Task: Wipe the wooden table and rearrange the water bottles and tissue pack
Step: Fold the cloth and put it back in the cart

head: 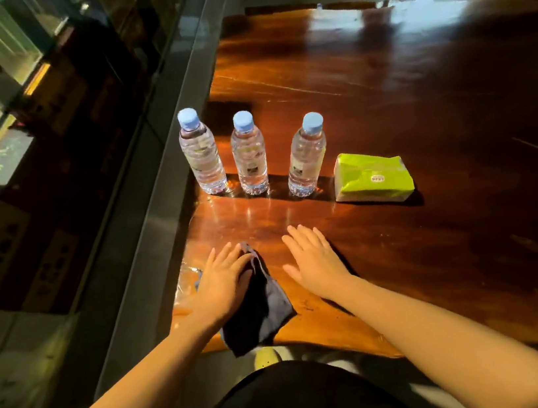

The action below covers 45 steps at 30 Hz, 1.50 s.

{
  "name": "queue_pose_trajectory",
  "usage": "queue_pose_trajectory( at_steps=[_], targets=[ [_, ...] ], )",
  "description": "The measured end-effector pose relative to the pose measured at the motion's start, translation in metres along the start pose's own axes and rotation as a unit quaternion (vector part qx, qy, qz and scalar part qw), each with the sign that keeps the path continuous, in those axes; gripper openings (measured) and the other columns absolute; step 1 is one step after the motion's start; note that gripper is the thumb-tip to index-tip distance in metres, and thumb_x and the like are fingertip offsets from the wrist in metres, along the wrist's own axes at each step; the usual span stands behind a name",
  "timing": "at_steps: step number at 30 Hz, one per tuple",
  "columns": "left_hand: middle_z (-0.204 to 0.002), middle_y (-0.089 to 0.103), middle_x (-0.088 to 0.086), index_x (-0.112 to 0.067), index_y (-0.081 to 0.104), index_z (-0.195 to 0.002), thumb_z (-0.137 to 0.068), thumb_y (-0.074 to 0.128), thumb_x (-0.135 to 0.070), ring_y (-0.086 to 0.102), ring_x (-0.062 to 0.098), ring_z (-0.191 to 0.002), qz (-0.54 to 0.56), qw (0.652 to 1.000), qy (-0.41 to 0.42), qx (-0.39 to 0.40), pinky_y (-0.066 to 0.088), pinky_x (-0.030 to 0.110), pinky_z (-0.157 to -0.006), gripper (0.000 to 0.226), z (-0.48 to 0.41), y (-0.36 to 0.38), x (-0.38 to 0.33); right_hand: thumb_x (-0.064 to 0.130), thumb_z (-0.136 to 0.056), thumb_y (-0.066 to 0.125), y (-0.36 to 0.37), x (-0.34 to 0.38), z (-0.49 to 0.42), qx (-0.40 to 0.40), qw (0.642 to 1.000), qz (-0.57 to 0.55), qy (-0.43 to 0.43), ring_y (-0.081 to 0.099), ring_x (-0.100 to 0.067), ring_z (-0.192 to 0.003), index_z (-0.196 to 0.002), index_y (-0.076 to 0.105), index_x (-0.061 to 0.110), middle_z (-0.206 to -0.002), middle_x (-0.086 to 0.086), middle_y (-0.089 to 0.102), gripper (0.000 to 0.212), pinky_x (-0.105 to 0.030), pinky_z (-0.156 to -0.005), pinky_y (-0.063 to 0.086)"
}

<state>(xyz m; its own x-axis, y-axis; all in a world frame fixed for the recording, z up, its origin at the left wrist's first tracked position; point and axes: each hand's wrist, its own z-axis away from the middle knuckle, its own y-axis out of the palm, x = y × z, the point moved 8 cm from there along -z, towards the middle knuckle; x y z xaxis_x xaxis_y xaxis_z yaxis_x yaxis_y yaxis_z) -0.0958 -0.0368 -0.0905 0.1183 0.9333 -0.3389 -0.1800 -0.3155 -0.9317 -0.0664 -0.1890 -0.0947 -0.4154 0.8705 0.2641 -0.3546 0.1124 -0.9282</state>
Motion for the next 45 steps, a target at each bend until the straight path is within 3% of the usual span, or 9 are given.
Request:
queue_pose_trajectory(
  at_steps=[7, 10, 17, 24, 28, 35, 38, 42, 45],
  targets=[
    [-0.159, 0.007, 0.008, -0.020, 0.015, -0.148, -0.090, 0.038, -0.056, -0.002, 0.027, -0.147, -0.046, 0.997, 0.003, 0.068, -0.007, 0.048, -0.116, 0.072, 0.045, 0.036, 0.022, 0.059, -0.089, 0.044, 0.053, 0.070, 0.015, 0.121, 0.987, 0.021, -0.103, -0.010, -0.022, -0.148, -0.151, -0.002, 0.014, -0.160, -0.005, -0.011, 0.091, -0.039, -0.120, -0.004],
    [-0.158, -0.007, 0.006, -0.020, 0.002, -0.149, -0.085, 0.035, -0.067, -0.012, 0.024, -0.146, -0.046, 0.993, 0.014, 0.106, -0.013, 0.049, -0.115, 0.086, 0.047, 0.042, 0.028, 0.063, -0.086, 0.045, 0.058, 0.073, 0.015, 0.132, 0.985, 0.044, -0.098, -0.012, -0.024, -0.148, -0.151, -0.008, 0.011, -0.160, -0.007, -0.015, 0.098, -0.039, -0.120, -0.003],
    [-0.156, -0.022, 0.005, -0.020, -0.013, -0.148, -0.073, 0.058, -0.067, -0.022, 0.022, -0.143, -0.068, 0.960, 0.061, 0.267, -0.015, 0.047, -0.113, 0.113, 0.035, 0.048, 0.041, 0.074, -0.078, 0.045, 0.060, 0.084, 0.014, 0.136, 0.986, 0.082, -0.058, -0.015, -0.029, -0.147, -0.148, -0.013, 0.003, -0.158, -0.015, -0.017, 0.115, -0.039, -0.119, -0.008],
    [-0.159, -0.010, 0.000, -0.028, -0.002, -0.149, -0.074, 0.057, -0.067, -0.012, 0.018, -0.146, -0.065, 0.972, 0.076, 0.212, -0.008, 0.043, -0.116, 0.103, 0.032, 0.048, 0.044, 0.062, -0.085, 0.050, 0.051, 0.090, 0.012, 0.166, 0.984, 0.059, -0.036, -0.013, -0.029, -0.147, -0.149, -0.009, 0.003, -0.159, -0.015, -0.015, 0.105, -0.039, -0.121, -0.003],
    [-0.159, 0.007, -0.002, -0.028, 0.018, -0.147, -0.078, 0.057, -0.062, 0.002, 0.016, -0.147, -0.039, 0.987, 0.062, 0.141, 0.001, 0.041, -0.118, 0.087, 0.032, 0.039, 0.041, 0.047, -0.091, 0.052, 0.048, 0.088, 0.009, 0.169, 0.985, 0.027, -0.020, -0.010, -0.024, -0.148, -0.151, -0.003, 0.008, -0.160, -0.009, -0.012, 0.091, -0.038, -0.121, 0.000],
    [-0.151, 0.035, -0.001, -0.021, 0.046, -0.133, -0.084, 0.057, -0.049, 0.025, 0.016, -0.142, 0.014, 0.999, 0.029, 0.038, 0.013, 0.040, -0.117, 0.057, 0.040, 0.022, 0.029, 0.027, -0.095, 0.054, 0.043, 0.087, 0.007, 0.103, 0.995, 0.007, -0.016, 0.002, -0.020, -0.149, -0.149, 0.023, 0.014, -0.161, -0.004, 0.008, 0.064, -0.038, -0.120, 0.003],
    [-0.144, 0.046, -0.002, -0.021, 0.051, -0.126, -0.086, 0.057, -0.044, 0.033, 0.016, -0.138, 0.022, 1.000, 0.006, 0.017, 0.015, 0.040, -0.117, 0.047, 0.046, 0.020, 0.029, 0.023, -0.093, 0.055, 0.043, 0.090, 0.008, 0.070, 0.997, -0.009, -0.023, 0.009, -0.019, -0.148, -0.142, 0.040, 0.014, -0.159, -0.003, 0.020, 0.052, -0.036, -0.120, 0.004],
    [-0.118, 0.063, 0.000, -0.017, 0.057, -0.112, -0.087, 0.056, -0.039, 0.051, 0.020, -0.118, -0.004, 1.000, 0.012, -0.011, 0.014, 0.040, -0.116, 0.033, 0.050, 0.012, 0.023, 0.007, -0.087, 0.059, 0.038, 0.089, 0.002, 0.047, 0.998, -0.044, -0.022, 0.022, -0.019, -0.144, -0.129, 0.053, 0.015, -0.150, -0.002, 0.039, 0.044, -0.034, -0.119, 0.009],
    [-0.111, 0.064, 0.000, -0.018, 0.057, -0.107, -0.088, 0.053, -0.036, 0.052, 0.019, -0.111, -0.011, 1.000, -0.025, -0.008, 0.015, 0.037, -0.116, 0.027, 0.052, 0.006, 0.024, 0.004, -0.079, 0.060, 0.033, 0.089, -0.007, 0.068, 0.996, -0.038, -0.032, 0.041, -0.028, -0.128, -0.109, 0.057, 0.018, -0.128, -0.006, 0.052, 0.033, -0.035, -0.104, 0.032]
  ],
)
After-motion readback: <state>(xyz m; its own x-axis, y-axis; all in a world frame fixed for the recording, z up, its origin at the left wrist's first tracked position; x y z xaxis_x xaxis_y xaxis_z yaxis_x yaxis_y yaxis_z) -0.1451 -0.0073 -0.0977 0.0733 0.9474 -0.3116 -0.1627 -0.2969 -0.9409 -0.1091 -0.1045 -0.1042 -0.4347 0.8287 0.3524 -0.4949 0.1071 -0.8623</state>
